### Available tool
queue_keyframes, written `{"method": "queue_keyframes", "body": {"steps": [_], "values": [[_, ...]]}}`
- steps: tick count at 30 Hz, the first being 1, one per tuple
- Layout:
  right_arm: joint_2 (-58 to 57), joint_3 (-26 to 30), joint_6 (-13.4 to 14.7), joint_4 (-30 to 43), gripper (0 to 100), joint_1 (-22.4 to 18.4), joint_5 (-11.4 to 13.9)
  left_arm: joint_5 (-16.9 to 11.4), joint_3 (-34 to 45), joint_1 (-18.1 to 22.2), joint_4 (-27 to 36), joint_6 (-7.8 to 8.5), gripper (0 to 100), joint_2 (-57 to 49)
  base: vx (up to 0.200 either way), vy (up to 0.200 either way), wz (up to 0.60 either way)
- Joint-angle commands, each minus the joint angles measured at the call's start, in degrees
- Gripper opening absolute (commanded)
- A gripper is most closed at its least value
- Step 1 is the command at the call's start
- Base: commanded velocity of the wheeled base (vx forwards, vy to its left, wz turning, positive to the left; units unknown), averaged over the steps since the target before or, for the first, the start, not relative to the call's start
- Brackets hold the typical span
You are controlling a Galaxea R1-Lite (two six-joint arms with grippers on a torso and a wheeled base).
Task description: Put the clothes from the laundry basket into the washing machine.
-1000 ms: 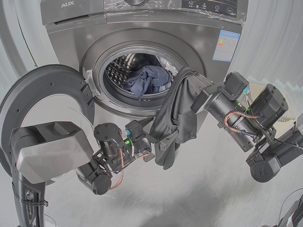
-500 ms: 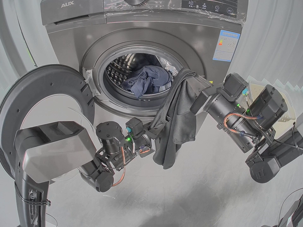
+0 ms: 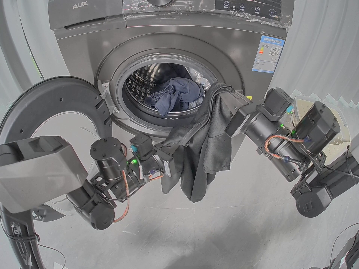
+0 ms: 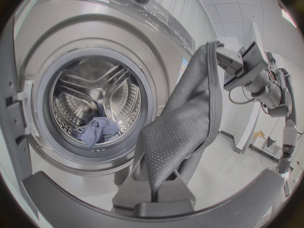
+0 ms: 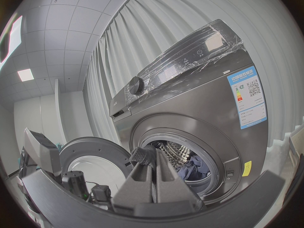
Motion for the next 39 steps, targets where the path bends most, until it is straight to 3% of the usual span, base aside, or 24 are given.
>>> {"method": "queue_keyframes", "body": {"steps": [1,5,11,13,22,39], "values": [[0.1,-0.01,-0.01,-0.01,0,0.0,0.04,-0.12,4.11,2.73,-0.03,0.19,0,-6.73,0.0,0.0,0.0],[0.19,-0.01,-0.01,-0.01,0,0.0,0.04,-0.56,7.01,5.28,-0.03,-0.78,0,-14.2,0.0,0.0,0.0],[0.45,0.08,-0.01,-0.1,0,0.18,-0.13,-0.91,9.29,8.27,0.05,-5.44,0,-22.81,0.0,0.0,0.0],[0.28,-0.01,-0.01,-0.01,0,0.27,-0.83,-0.91,8.77,8.36,0.05,-6.23,0,-23.6,0.0,0.0,0.0],[0.1,1.93,-0.01,-0.1,0,-0.35,-1.01,-1.26,7.1,10.9,0.67,-6.49,0,-27.12,0.0,0.0,0.0],[-0.86,1.66,-0.01,-0.19,0,-0.61,-1.01,-1.17,7.01,10.9,0.67,-6.49,0,-26.94,0.0,0.0,0.0]]}}
